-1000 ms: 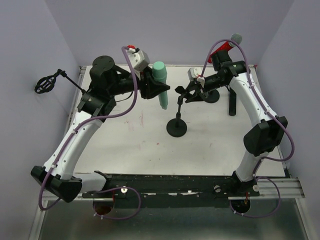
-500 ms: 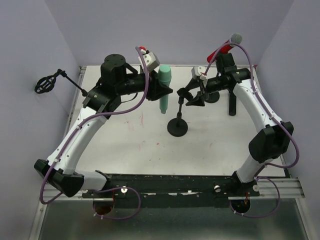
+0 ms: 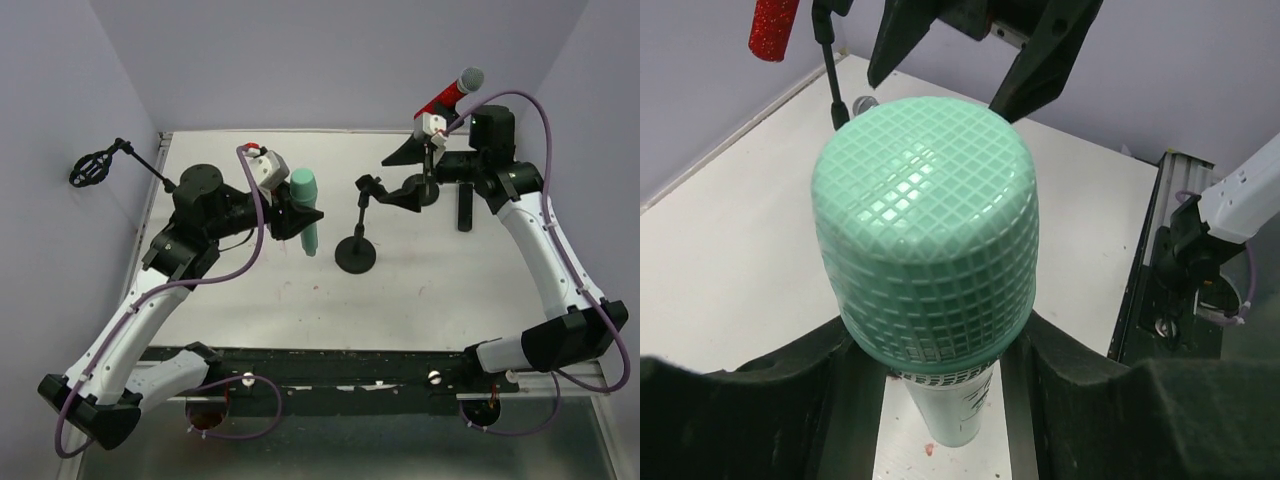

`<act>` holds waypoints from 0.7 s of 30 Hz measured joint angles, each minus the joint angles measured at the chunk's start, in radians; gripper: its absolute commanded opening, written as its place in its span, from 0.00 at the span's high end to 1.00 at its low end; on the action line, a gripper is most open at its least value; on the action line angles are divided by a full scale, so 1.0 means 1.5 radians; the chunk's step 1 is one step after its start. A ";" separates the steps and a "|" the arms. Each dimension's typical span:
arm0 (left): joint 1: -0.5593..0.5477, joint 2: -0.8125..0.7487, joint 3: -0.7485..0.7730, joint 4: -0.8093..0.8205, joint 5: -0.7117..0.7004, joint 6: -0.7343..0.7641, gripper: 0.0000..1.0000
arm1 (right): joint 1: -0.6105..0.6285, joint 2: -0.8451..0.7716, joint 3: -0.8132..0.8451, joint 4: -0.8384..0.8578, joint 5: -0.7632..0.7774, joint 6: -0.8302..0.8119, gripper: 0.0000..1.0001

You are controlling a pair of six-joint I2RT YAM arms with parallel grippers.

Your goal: Attach the microphones to the stand

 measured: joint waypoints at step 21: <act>0.000 -0.170 -0.189 0.057 -0.057 -0.091 1.00 | 0.129 -0.077 -0.137 0.205 0.255 0.159 0.00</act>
